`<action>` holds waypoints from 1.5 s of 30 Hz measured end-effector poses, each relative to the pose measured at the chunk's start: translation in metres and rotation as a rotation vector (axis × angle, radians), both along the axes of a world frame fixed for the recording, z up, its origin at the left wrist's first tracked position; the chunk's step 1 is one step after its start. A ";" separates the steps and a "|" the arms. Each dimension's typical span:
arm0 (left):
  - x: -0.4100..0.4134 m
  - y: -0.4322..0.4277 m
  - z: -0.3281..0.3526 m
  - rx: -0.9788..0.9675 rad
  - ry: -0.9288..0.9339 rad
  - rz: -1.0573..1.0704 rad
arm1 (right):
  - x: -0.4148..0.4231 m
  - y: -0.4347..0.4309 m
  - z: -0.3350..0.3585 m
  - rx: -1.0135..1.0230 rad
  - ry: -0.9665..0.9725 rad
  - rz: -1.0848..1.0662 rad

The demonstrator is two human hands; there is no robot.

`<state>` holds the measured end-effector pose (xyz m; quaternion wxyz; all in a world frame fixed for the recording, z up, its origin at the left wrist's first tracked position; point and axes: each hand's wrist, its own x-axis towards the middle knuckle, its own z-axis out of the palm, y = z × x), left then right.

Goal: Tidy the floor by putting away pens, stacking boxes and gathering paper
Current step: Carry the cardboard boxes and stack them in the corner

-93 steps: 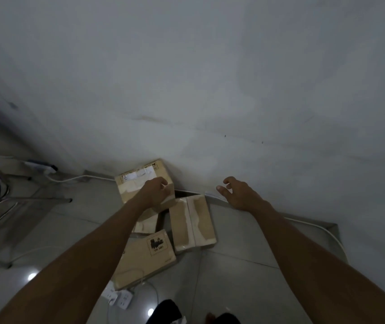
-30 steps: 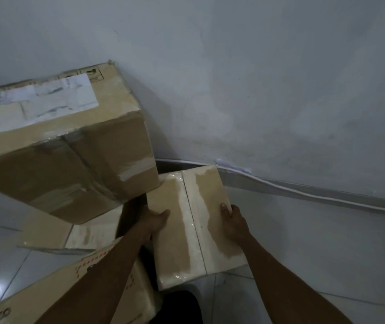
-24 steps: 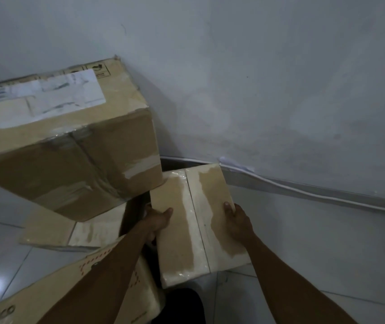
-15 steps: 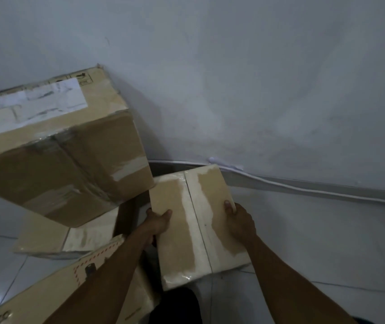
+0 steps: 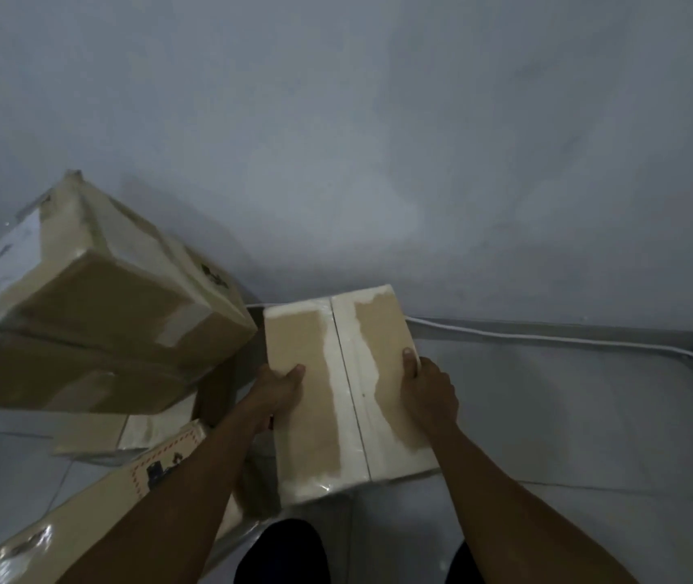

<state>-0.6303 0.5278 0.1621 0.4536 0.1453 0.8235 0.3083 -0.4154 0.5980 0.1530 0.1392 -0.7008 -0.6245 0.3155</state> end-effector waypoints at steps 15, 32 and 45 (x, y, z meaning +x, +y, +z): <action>0.035 -0.036 0.264 0.041 -0.084 -0.161 | 0.053 -0.044 0.268 -0.021 -0.029 -0.053; 0.075 -0.044 0.433 0.042 -0.126 -0.261 | 0.099 -0.059 0.431 -0.045 -0.033 -0.111; 0.090 -0.037 0.454 0.005 -0.165 -0.338 | 0.121 -0.068 0.461 -0.048 -0.071 -0.172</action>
